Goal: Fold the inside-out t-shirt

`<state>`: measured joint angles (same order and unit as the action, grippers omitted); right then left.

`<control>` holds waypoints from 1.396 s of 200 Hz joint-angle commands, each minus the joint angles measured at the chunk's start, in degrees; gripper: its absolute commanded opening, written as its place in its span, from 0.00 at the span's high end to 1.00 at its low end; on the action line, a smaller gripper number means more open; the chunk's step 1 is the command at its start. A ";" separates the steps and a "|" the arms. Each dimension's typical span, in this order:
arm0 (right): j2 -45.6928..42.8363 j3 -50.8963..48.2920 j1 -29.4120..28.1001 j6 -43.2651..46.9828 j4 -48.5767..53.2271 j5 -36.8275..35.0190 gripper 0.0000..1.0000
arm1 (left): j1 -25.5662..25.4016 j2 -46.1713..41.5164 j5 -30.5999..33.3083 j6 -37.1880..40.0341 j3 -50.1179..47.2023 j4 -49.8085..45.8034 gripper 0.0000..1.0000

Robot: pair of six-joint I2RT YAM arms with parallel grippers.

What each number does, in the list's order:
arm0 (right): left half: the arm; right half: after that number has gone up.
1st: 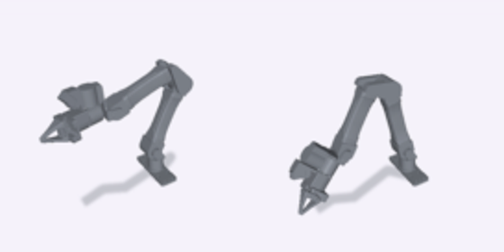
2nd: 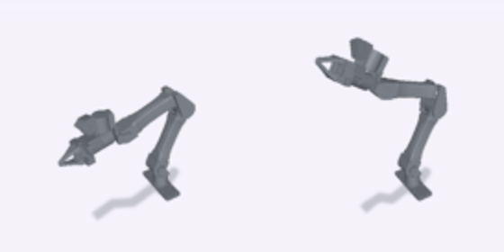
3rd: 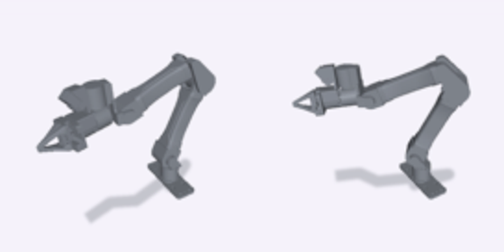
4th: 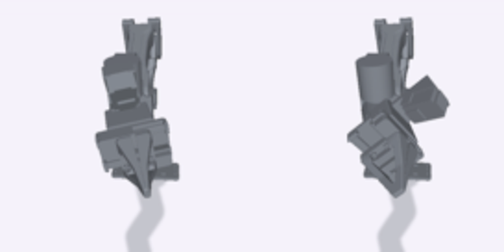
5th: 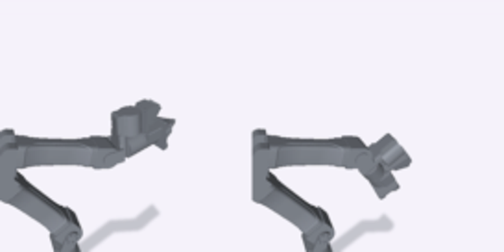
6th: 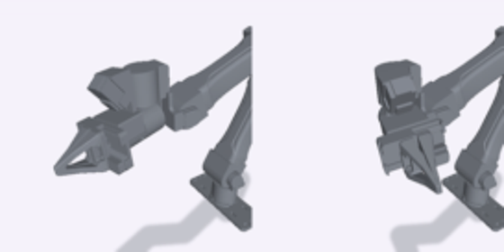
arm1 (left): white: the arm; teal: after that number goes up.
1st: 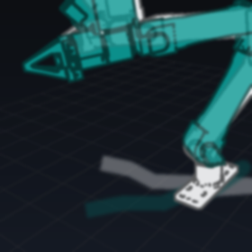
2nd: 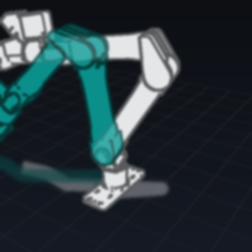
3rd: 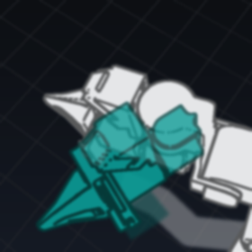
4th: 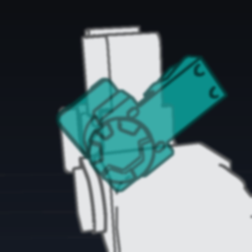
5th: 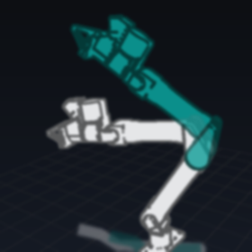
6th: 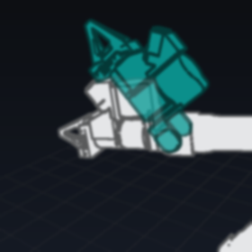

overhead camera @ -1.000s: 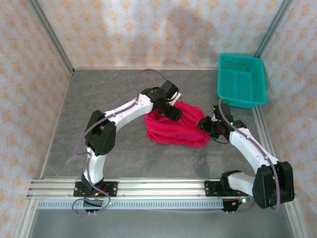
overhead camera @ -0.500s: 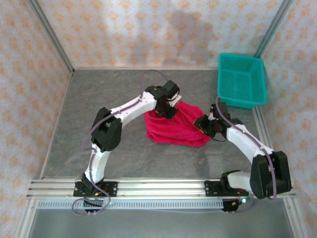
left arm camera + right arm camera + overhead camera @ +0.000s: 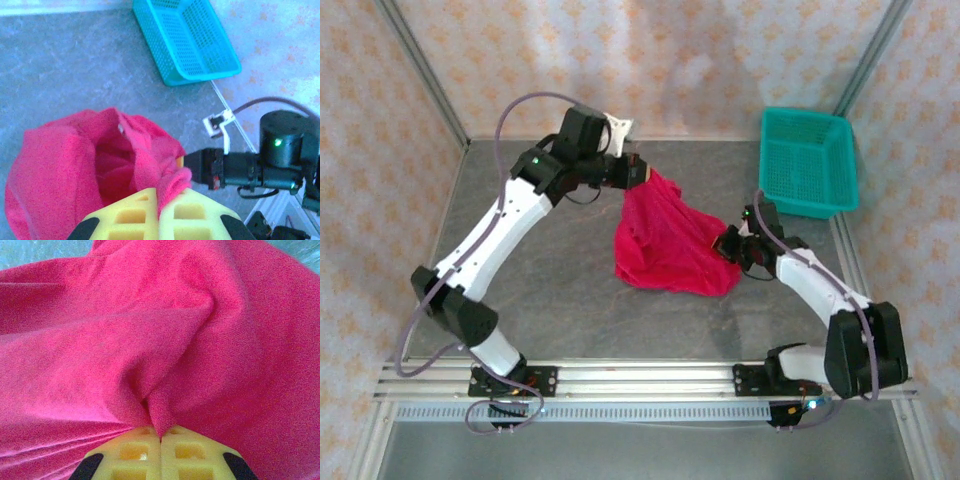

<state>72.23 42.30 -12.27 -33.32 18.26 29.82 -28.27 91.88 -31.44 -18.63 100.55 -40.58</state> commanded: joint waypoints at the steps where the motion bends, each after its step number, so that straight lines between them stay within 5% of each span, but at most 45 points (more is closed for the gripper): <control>1: -1.74 -1.04 0.38 -0.03 5.96 -3.92 1.00 | 1.24 -0.71 -3.37 -5.06 -11.29 11.43 1.00; 17: -4.16 -0.20 0.17 -0.51 5.73 -2.69 0.99 | 0.48 -0.14 -4.30 -6.58 -18.37 14.47 1.00; 41: -7.54 1.94 -1.24 -0.91 5.49 -0.85 0.67 | -0.01 0.69 -4.38 -8.08 -25.52 18.42 1.00; 104: -4.73 2.12 -14.90 -7.86 -10.61 2.71 0.80 | 0.00 0.16 -2.80 -8.09 -26.94 16.35 1.00; 147: 9.87 6.43 -21.07 -8.87 -17.06 1.90 0.85 | 0.13 -3.02 -0.84 -8.08 -30.63 15.05 1.00; 176: 17.27 9.79 -21.39 -7.78 -16.02 -5.84 0.46 | 0.37 -5.85 0.65 -7.69 -32.68 13.76 1.00; 212: 20.37 15.58 -21.15 -2.41 -7.60 -22.30 0.38 | 1.36 -8.39 1.56 -6.55 -33.24 10.99 1.00; 238: 22.81 19.27 -19.56 0.35 -5.57 -24.64 0.47 | 1.82 -9.61 1.56 -6.17 -33.33 10.52 1.00; 261: 24.14 23.40 -18.05 1.31 -3.30 -24.53 1.00 | 2.25 -9.70 1.48 -5.85 -32.81 9.80 1.00; 279: 23.33 27.13 -16.98 2.08 -0.15 -24.29 1.00 | 2.64 -10.07 2.06 -4.99 -32.03 8.58 1.00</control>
<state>95.96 64.66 -30.65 -33.85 12.53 9.04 -26.44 83.50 -30.81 -25.47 67.64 -28.75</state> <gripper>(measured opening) 0.052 0.068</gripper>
